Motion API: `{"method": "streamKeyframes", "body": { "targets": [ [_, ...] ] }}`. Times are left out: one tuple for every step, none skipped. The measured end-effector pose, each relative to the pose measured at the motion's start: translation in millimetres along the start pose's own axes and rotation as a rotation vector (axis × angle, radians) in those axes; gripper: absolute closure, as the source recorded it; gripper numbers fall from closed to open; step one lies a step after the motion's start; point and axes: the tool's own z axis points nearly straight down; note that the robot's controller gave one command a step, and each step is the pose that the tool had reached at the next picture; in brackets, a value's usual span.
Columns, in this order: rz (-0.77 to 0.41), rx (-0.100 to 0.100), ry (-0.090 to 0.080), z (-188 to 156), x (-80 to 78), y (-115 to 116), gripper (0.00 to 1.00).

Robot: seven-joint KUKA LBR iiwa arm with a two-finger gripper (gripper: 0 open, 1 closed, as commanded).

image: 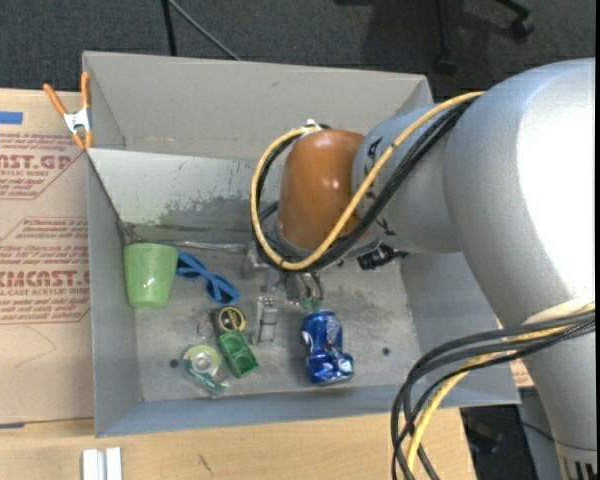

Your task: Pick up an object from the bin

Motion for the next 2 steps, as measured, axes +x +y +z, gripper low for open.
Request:
{"method": "streamKeyframes", "body": {
  "targets": [
    [-0.291, -0.001, 0.002, 0.1, 42.5, 62.4, 0.00],
    [-0.307, 0.006, 0.002, 0.6, 34.8, 96.4, 0.00]
  ]
}}
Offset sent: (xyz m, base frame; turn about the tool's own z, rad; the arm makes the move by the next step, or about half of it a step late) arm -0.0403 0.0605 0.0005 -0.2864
